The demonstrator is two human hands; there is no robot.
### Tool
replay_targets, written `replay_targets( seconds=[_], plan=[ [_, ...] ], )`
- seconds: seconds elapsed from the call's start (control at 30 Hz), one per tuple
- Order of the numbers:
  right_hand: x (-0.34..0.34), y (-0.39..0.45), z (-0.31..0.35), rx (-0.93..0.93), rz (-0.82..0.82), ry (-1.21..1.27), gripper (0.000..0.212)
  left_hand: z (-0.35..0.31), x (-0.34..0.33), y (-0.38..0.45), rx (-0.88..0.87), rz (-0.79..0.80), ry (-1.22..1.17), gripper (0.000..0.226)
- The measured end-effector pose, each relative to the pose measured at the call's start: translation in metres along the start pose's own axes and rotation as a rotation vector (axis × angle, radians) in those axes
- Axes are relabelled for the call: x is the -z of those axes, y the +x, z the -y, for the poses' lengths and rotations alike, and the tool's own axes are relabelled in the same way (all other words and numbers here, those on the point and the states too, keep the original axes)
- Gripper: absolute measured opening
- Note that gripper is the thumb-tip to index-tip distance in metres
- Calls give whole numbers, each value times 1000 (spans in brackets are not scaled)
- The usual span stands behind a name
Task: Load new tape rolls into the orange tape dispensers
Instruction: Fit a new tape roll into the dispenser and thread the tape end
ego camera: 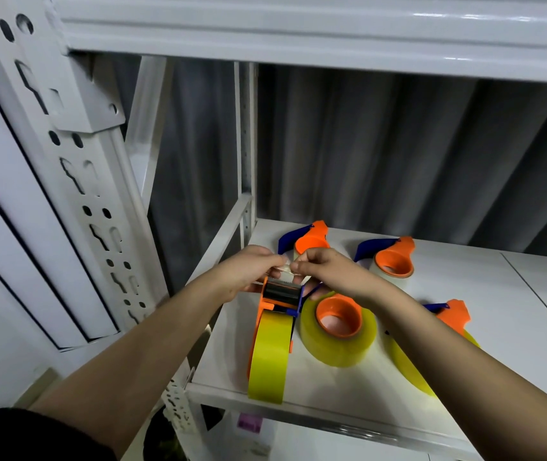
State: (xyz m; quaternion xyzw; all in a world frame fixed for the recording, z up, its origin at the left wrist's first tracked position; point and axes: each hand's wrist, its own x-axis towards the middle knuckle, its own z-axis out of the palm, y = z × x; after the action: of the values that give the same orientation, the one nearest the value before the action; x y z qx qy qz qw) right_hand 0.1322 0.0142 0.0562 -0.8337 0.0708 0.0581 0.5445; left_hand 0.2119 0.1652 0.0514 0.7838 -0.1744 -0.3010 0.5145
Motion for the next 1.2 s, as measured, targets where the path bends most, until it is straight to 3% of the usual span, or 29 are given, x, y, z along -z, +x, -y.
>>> replay_targets(
  seconds=[0.2,0.5,0.7,0.83,0.97,1.1,1.2],
  plan=[
    [6,4,-7,-164,46,131,14,4,0,3,-25,-5,63,20],
    [6,6,-10,-292,122,313,10,-6,2,6,113,82,251,18],
    [5,10,-14,-328,148,361,13,-2,2,3,119,89,221,13],
    [3,11,-15,-315,150,347,13,3,2,0,108,70,174,23],
    [0,13,-16,-306,150,313,12,19,-6,-9,68,-89,-10,42],
    [-1,16,-20,-317,145,308,10,42,-18,-35,-130,-357,-192,29],
    [-4,18,-21,-329,145,303,15,60,-26,-56,-126,-377,-209,20]
  ],
)
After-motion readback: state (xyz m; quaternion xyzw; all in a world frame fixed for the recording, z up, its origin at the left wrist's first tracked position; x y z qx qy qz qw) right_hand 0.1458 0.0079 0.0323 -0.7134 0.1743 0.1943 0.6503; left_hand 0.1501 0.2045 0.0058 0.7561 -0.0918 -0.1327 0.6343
